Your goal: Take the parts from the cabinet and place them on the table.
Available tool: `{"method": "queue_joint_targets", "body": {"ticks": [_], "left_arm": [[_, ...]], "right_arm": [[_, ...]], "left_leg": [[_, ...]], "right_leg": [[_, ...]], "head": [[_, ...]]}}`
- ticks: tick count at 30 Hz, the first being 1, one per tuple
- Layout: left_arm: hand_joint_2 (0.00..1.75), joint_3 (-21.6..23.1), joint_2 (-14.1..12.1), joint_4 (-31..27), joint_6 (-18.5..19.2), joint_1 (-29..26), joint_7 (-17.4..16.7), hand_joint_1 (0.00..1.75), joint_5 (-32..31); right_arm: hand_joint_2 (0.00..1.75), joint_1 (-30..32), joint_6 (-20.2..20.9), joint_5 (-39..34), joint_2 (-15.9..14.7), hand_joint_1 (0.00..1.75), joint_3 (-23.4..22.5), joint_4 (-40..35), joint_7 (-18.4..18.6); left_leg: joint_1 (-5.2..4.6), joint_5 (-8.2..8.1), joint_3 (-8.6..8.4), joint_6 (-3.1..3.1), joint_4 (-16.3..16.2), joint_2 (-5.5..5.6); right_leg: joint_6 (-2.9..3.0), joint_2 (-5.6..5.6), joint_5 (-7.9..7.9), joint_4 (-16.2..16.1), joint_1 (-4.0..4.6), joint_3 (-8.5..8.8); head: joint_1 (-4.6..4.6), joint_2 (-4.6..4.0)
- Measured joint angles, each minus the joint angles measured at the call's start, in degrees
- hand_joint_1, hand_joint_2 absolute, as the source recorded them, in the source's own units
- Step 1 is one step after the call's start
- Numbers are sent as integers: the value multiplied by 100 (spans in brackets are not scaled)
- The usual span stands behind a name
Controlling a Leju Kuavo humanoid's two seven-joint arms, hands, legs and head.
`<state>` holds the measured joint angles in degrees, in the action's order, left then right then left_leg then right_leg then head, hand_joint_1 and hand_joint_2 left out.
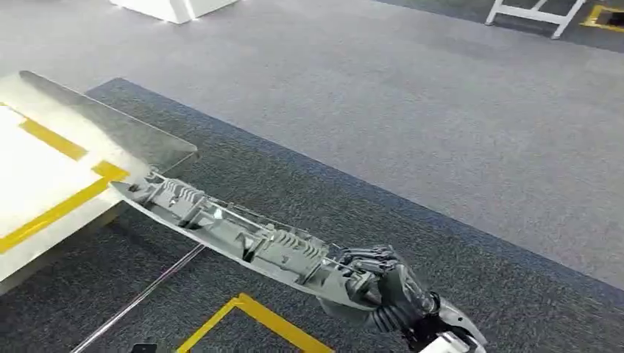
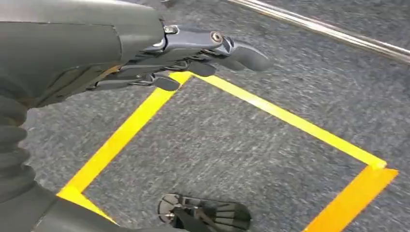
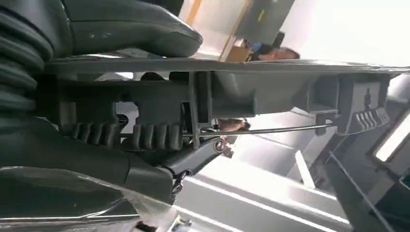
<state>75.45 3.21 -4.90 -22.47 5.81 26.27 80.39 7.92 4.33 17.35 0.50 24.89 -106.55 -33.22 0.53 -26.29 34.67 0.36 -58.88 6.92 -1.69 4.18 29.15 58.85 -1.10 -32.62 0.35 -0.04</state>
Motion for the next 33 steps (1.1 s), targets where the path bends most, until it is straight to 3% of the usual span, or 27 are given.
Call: {"method": "queue_joint_targets", "body": {"ticks": [2, 3, 4, 5, 7, 8, 9, 11, 12, 13, 17, 18, 19, 20, 22, 23, 24, 25, 26, 27, 28, 29, 32, 33], "left_arm": [[175, 40, -13, 2, -17, -25, -13, 0, -2], [175, 50, -15, 2, -17, -33, -13, 0, -4], [175, 64, -4, 2, -17, -21, -13, 0, -6], [175, 66, 0, 2, -17, -1, -15, 0, -6], [175, 72, 2, 2, -17, 14, -13, 0, -13], [175, 79, 0, 2, -17, 5, -13, 0, -13], [175, 81, 0, 2, -17, -7, -13, 0, -11], [175, 103, -7, 2, -17, -20, -15, 0, -15], [175, 122, -7, 2, -20, -16, -15, 0, -28], [175, 136, -7, 2, -22, 0, -18, 0, -50], [175, 195, -9, 2, -31, 10, -42, 0, -63], [175, 208, -4, 2, -31, 6, -52, 0, -63], [175, 214, 9, 2, -30, 15, -55, 0, -65], [175, 217, 2, 2, -30, 40, -57, 0, -65], [175, 227, 0, 2, -30, 64, -61, 0, -67], [175, 247, 2, 2, -31, 58, -66, 0, -70], [175, 263, 2, 2, -31, 50, -70, 0, -70], [175, 280, 7, 2, -31, 48, -79, 0, -70], [175, 300, 9, 2, -30, 51, -94, 0, -72], [175, 308, 9, 2, -31, 55, -98, 0, -81], [175, 311, 7, 2, -30, 54, -103, 0, -83], [175, 317, 2, 2, -30, 71, -114, 0, -87], [175, 354, 0, 2, -35, 34, -136, 0, -124], [175, 365, -37, 2, -57, 35, -166, 0, -126]], "right_arm": [[175, -24, 2, 18, -11, 175, 64, 0, 7], [175, -44, 2, 18, -11, 175, 90, -2, 7], [175, -51, 2, 15, -11, 175, 112, -9, 7], [175, -55, 2, 13, -15, 175, 125, -9, 2], [175, -58, 2, 15, -17, 175, 151, -9, 7], [175, -56, 5, 15, -22, 175, 162, -9, 9], [175, -59, 5, 15, -26, 175, 175, -9, 9], [175, -73, 5, 18, -31, 175, 193, -9, 9], [175, -86, 5, 24, -31, 175, 201, -9, 9], [175, -94, 7, 31, -31, 175, 210, -9, 9], [175, -222, 44, 103, -39, 175, 346, -4, 26], [175, -264, 50, 120, -39, 175, 383, -4, 35], [175, -299, 55, 129, -42, 175, 409, -2, 59], [175, -322, 59, 131, -44, 175, 433, -2, 70], [175, -341, 66, 138, -65, 175, 466, 11, 100], [175, -360, 68, 147, -77, 175, 485, 28, 124], [175, -376, 68, 149, -90, 175, 501, 42, 140], [175, -393, 68, 149, -98, 175, 521, 50, 162], [175, -413, 68, 149, -105, 175, 536, 52, 179], [175, -444, 68, 149, -109, 175, 547, 52, 190], [175, -478, 68, 149, -114, 175, 564, 57, 197], [175, -499, 68, 149, -118, 175, 584, 63, 203], [175, -557, 68, 193, -131, 175, 639, 63, 243], [175, -594, 64, 201, -136, 175, 658, 63, 273]], "left_leg": [[15, 17, 19, -61, 7, 115], [-4, -34, 21, -79, -58, -147], [-27, -195, 125, -101, -283, -436], [-21, -405, 298, -118, -664, -552], [-11, -793, 733, -134, -1591, -622], [-10, -819, 828, -138, -1789, -623], [-9, -714, 789, -134, -1722, -624], [-21, -209, 344, -87, -860, -693], [-50, 27, 54, -35, -315, -894], [-124, -72, -67, -10, -99, -1181], [-161, -63, -13, 95, -3, -981], [-85, -15, -77, 141, 72, -912], [-76, -4, -83, 166, 84, -862], [-63, 4, -74, 193, 83, -794], [-63, 2, -72, 205, 81, -634], [-63, 1, -75, 206, 75, -552], [-58, -1, -79, 203, 71, -463], [-48, -4, -82, 198, 63, -379], [-32, -14, -86, 182, 46, -292], [-12, -33, -88, 152, 24, -206], [-8, -52, -72, 115, 1, -147], [-28, -67, -17, 72, -73, -78], [26, 0, 34, -52, -6, 85], [14, -23, 42, -67, -35, 44]], "right_leg": [[65, -116, -22, -29, -13, 21], [98, -197, -36, -45, -21, 42], [140, -277, -18, -45, -13, 55], [161, -363, -8, -45, 3, 62], [192, -552, 14, -44, 28, 68], [193, -626, 23, -44, 36, 72], [194, -696, 33, -44, 42, 82], [188, -841, 66, -43, 55, 130], [178, -901, 88, -44, 62, 167], [155, -955, 106, -44, 87, 180], [57, -1191, 145, -67, 116, 210], [-2, -1083, 200, -41, 89, 154], [-17, -772, 302, 115, 85, 120], [-22, -582, 495, 468, 81, -38], [-51, -452, 862, 1408, 56, -517], [-63, -442, 897, 1681, 54, -692], [-69, -441, 776, 1664, 50, -734], [-72, -431, 550, 1411, 43, -661], [-72, -402, 263, 968, 36, -480], [-74, -282, -35, 407, 12, -235], [-78, -16, -29, 137, -23, -103], [-56, 107, 22, -14, -45, -17], [45, -55, 8, 35, 13, -26], [83, -141, -15, -15, -38, 0]], "head": [[-8, 0], [-8, 0], [-74, 0], [-72, 0], [-72, 0], [-72, 0], [-72, 0], [-72, 0], [-72, 0], [-65, 0], [-70, 0], [-70, 0], [-30, 0], [-24, 0], [3, 0], [-2, 0], [2, 0], [0, 0], [2, 0], [5, 0], [5, 0], [7, 0], [5, 0], [2, 0]]}}
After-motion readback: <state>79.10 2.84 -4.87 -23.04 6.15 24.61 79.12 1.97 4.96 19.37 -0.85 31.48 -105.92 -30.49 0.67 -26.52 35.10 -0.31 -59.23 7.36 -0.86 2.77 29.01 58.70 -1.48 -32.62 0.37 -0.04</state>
